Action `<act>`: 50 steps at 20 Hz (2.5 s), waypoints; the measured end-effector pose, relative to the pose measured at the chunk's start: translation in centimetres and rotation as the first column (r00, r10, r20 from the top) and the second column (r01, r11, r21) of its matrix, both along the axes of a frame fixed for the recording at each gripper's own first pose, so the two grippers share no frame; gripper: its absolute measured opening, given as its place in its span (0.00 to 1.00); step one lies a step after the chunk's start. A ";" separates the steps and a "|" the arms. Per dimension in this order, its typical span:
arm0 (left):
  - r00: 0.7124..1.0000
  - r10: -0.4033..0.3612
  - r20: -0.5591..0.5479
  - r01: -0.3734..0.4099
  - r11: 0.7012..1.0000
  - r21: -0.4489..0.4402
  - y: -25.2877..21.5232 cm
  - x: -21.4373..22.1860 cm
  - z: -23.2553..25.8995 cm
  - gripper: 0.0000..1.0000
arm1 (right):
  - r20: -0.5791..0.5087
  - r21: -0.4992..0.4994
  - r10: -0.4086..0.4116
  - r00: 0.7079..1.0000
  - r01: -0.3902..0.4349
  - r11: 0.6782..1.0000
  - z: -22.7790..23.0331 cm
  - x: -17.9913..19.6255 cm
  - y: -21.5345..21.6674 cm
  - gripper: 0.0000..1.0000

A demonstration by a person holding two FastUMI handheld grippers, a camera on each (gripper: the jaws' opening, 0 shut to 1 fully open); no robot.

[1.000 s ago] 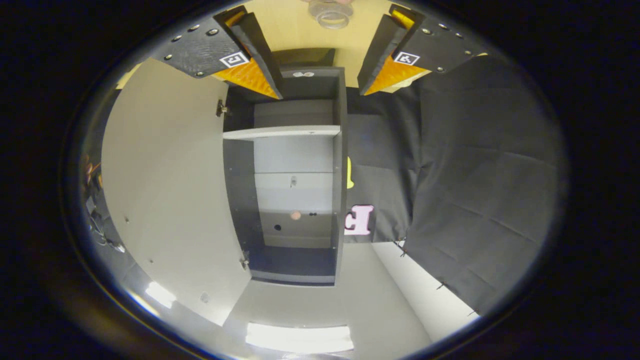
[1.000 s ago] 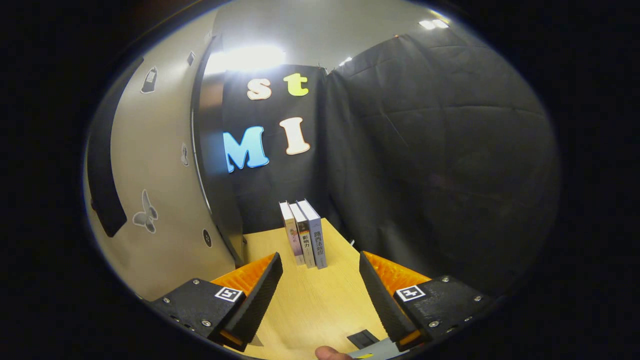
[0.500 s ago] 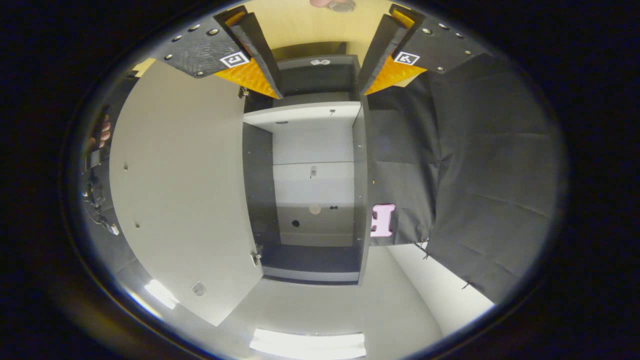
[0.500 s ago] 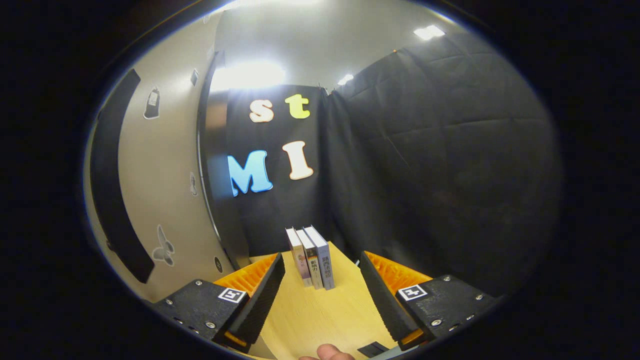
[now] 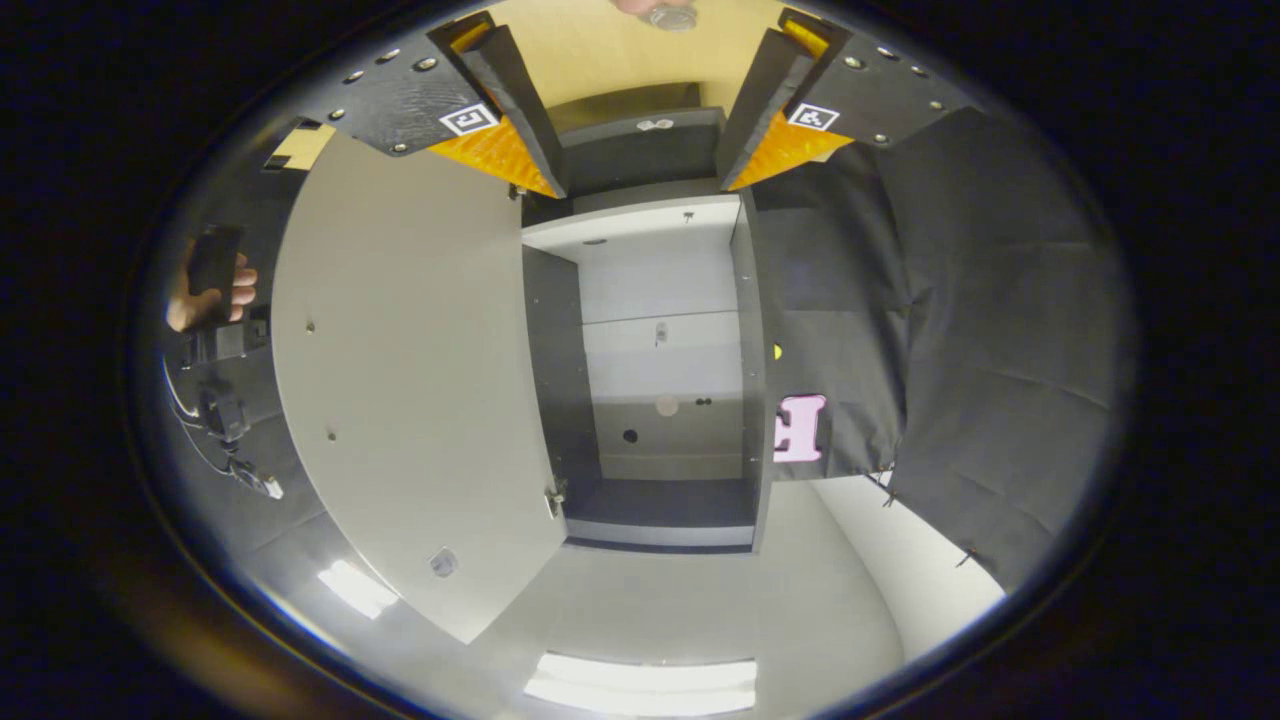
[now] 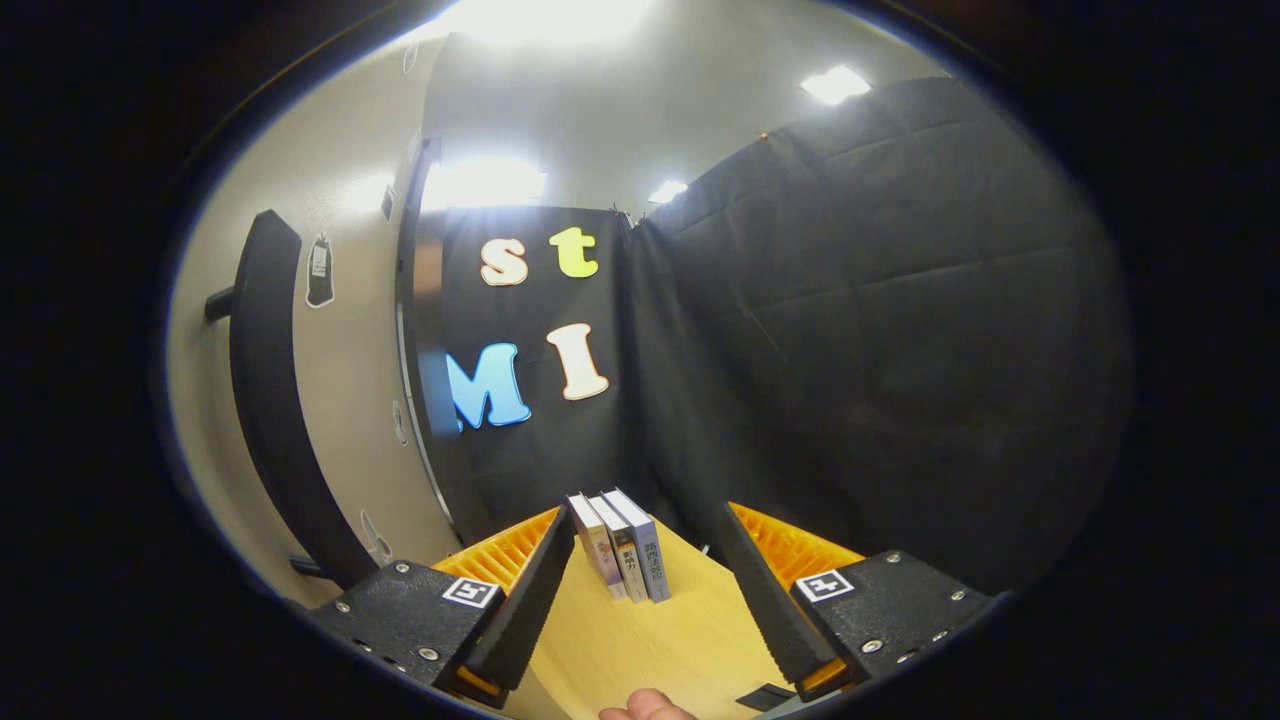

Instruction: Open the cabinet door with the right hand, grasp the bottle in the cabinet with the left hand and place it on the coaster, then close the cabinet door with the right hand.

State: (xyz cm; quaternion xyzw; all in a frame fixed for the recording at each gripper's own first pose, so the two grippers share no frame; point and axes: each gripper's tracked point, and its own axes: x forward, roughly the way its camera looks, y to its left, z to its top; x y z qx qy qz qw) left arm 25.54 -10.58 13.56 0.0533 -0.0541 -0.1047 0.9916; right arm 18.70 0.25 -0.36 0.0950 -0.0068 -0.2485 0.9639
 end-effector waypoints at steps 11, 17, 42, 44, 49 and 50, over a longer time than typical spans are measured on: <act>0.995 0.100 -0.010 -0.101 0.995 -0.005 6.5 -1.2 -0.4 0.87 | -0.025 -0.067 0.213 0.977 -0.214 0.974 1.0 1.4 13.3 0.92; 0.970 0.241 -0.037 -0.242 0.970 -0.039 11.0 -3.8 -1.3 0.91 | -0.004 -0.105 0.295 0.955 -0.294 0.950 2.7 2.8 15.4 0.87; 0.946 0.320 -0.040 -0.318 0.946 0.065 1.9 -3.9 5.4 0.87 | 0.033 -0.047 0.649 0.760 -0.647 0.761 3.7 6.8 25.3 0.94; 0.943 0.332 -0.011 -0.330 0.941 0.073 1.6 -4.2 5.9 0.87 | 0.071 -0.045 0.657 0.751 -0.655 0.754 4.1 6.9 24.8 0.95; 0.944 0.329 -0.022 -0.328 0.944 0.044 -0.3 -3.0 4.8 0.88 | 0.045 0.008 0.629 0.776 -0.630 0.777 1.6 7.1 21.4 0.95; 0.946 0.324 -0.013 -0.323 0.945 0.046 -0.7 -2.7 5.2 0.90 | 0.041 0.022 0.629 0.776 -0.630 0.776 1.5 6.9 20.9 0.95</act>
